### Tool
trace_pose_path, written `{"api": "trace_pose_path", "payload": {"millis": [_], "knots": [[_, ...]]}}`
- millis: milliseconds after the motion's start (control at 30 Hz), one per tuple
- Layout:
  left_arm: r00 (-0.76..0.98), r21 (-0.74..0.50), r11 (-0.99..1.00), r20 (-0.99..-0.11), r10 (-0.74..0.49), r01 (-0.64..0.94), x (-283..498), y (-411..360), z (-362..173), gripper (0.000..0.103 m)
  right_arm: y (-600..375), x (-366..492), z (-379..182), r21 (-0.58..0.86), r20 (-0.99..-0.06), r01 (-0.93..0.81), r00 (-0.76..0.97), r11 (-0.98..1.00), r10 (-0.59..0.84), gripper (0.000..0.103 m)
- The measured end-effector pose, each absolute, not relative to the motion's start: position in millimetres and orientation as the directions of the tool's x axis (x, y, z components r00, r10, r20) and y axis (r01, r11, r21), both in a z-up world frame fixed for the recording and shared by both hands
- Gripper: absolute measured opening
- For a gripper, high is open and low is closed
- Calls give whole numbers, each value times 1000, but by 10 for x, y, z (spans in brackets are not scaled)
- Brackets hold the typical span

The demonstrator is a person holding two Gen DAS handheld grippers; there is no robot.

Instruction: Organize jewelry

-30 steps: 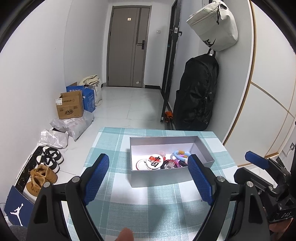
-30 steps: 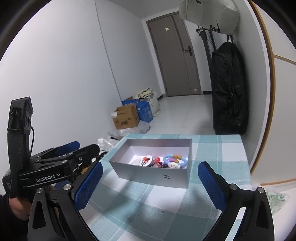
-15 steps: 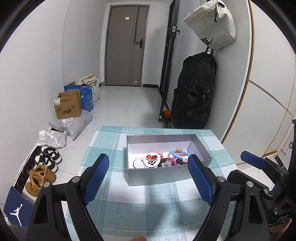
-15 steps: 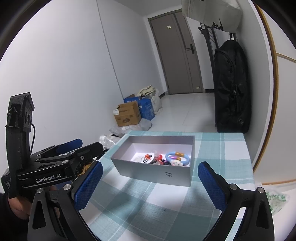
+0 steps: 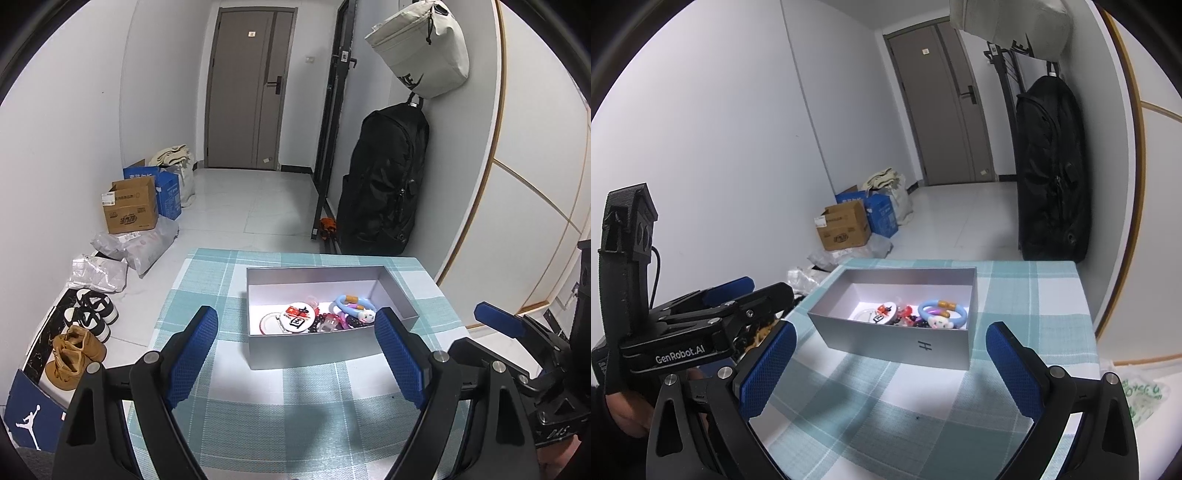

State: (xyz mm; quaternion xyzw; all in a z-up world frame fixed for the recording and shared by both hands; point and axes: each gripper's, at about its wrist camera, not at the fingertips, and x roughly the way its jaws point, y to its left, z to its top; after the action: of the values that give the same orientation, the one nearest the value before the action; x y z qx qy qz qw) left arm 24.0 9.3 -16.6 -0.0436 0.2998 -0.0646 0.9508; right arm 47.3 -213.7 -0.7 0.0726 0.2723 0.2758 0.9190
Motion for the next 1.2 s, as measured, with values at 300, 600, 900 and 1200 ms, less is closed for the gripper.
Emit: {"api": "trace_pose_path", "payload": {"millis": [300, 600, 900, 1200], "knots": [[808, -127, 986, -566, -165, 112, 247, 62, -170, 84, -2140, 491, -11, 281, -461, -468, 699, 838, 546, 103], [809, -127, 986, -565, -163, 110, 253, 63, -169, 84, -2126, 488, -5, 283, -459, -470, 699, 836, 548, 103], [808, -126, 986, -566, -160, 108, 255, 58, -175, 84, -2124, 490, -4, 283, -458, -469, 700, 837, 548, 103], [810, -124, 986, -564, -160, 108, 248, 45, -175, 84, -2115, 513, 4, 291, -456, -465, 701, 836, 549, 103]]}}
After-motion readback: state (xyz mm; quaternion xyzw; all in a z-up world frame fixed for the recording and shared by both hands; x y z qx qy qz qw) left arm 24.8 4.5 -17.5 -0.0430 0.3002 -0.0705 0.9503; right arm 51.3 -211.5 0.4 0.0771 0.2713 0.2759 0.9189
